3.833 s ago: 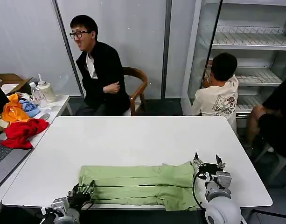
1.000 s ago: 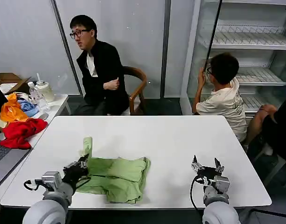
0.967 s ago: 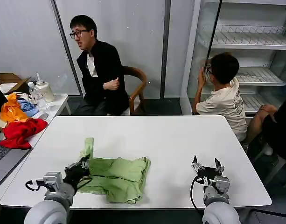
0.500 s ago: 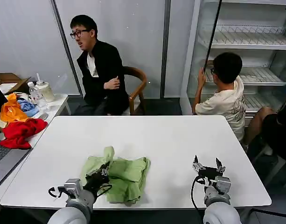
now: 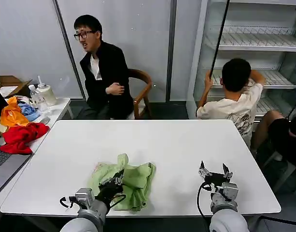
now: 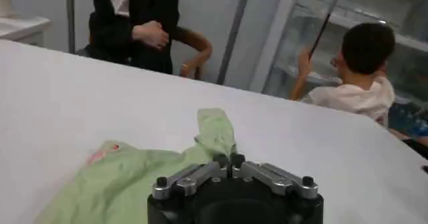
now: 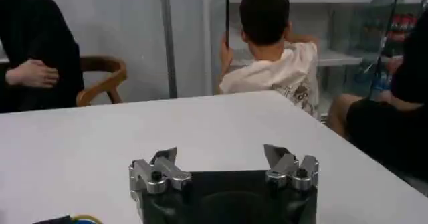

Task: Fold and organize the clothes.

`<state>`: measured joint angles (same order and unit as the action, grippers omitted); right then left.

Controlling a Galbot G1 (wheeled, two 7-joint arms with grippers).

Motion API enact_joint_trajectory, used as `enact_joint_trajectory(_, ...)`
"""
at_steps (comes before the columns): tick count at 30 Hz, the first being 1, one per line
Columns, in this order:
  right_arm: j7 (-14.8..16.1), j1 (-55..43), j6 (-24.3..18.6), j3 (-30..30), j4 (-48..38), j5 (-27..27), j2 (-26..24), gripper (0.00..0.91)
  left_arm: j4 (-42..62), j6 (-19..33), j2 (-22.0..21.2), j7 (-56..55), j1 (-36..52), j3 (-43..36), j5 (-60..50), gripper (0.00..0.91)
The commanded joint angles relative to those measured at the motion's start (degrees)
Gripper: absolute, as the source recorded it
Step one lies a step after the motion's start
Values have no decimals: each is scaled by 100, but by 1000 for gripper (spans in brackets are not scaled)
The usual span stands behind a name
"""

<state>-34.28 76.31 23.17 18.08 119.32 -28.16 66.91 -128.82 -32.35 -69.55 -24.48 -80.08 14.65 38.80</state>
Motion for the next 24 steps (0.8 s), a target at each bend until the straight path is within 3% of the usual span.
enact_joint_trajectory(1, -3, 5, -2, -4, -9, 10, 14, 907, 8, 0, -124, 11, 21, -171, -40, 10)
enact_joint_trajectory(18, -8, 77, -31, 5, -5, 44, 33, 907, 258, 43, -352, 53, 87, -432, -149, 10)
enact_joint_trajectory(19, -7, 74, -32, 4, -9, 51, 37, 907, 260, 64, -355, 60, 70, -447, -143, 81)
enact_joint_trajectory(20, -7, 72, -31, 1, -10, 52, 37, 907, 269, 104, -359, 62, 62, -452, -135, 907)
enact_joint_trajectory(24, -4, 75, -31, -11, -3, 58, 40, 907, 288, 286, -366, 246, 31, -446, -106, 907)
